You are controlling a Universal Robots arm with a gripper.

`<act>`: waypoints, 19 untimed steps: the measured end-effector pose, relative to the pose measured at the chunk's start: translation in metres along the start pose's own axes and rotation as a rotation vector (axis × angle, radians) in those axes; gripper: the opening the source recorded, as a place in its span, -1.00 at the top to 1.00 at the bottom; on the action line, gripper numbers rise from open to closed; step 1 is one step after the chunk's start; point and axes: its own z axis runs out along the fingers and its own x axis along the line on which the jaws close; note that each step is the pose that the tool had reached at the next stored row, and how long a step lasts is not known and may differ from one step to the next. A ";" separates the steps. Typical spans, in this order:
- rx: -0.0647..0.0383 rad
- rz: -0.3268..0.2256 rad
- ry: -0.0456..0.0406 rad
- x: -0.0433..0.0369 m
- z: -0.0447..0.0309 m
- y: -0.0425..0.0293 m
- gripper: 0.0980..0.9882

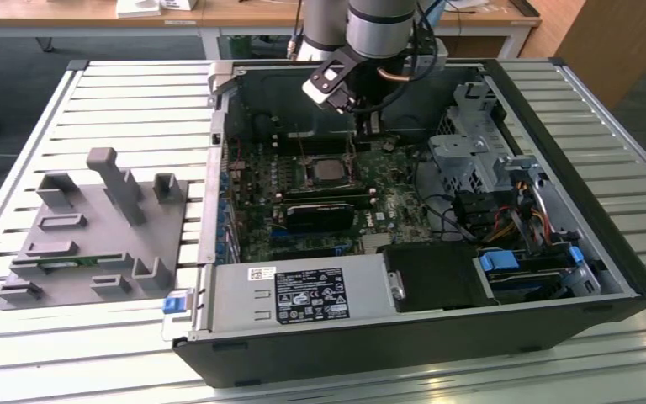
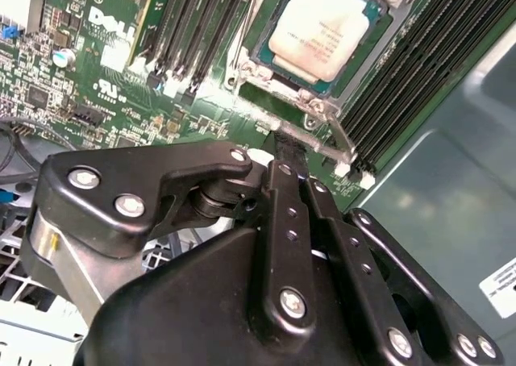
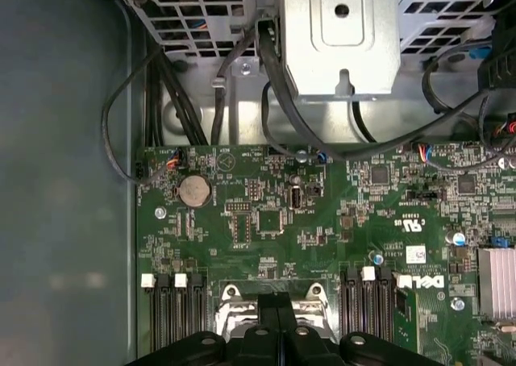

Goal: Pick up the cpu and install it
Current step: 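Close the cpu cover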

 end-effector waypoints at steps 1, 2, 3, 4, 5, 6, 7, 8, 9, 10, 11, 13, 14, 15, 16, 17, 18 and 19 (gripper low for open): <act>0.000 0.000 -0.0001 0.0000 0.0000 -0.0009 0.98; 0.000 0.000 -0.0001 -0.0001 0.0000 -0.0017 0.98; 0.000 0.000 0.0000 -0.0001 0.0001 -0.0026 0.98; 0.000 0.000 0.0000 -0.0001 0.0001 -0.0034 0.98; 0.000 0.000 0.0000 -0.0002 0.0001 -0.0042 0.98; 0.000 0.000 0.0000 -0.0002 0.0002 -0.0050 0.98; 0.000 0.000 0.0000 -0.0002 0.0002 -0.0058 0.98; 0.000 0.000 0.0000 -0.0003 0.0002 -0.0067 0.98; 0.000 0.000 0.0000 -0.0003 0.0003 -0.0075 0.98; 0.000 0.000 0.0000 -0.0003 0.0003 -0.0084 0.98; 0.000 0.000 -0.0001 -0.0004 0.0003 -0.0092 0.98; 0.000 0.000 0.0000 -0.0004 0.0004 -0.0110 0.98; 0.000 0.000 0.0000 -0.0005 0.0004 -0.0119 0.98; 0.000 0.000 0.0000 -0.0005 0.0005 -0.0128 0.98; 0.000 0.000 0.0000 -0.0005 0.0005 -0.0136 0.98; 0.000 0.000 0.0000 -0.0006 0.0006 -0.0144 0.98; 0.000 0.000 0.0001 -0.0006 0.0008 -0.0151 0.98; 0.000 0.000 0.0002 -0.0006 0.0009 -0.0157 0.98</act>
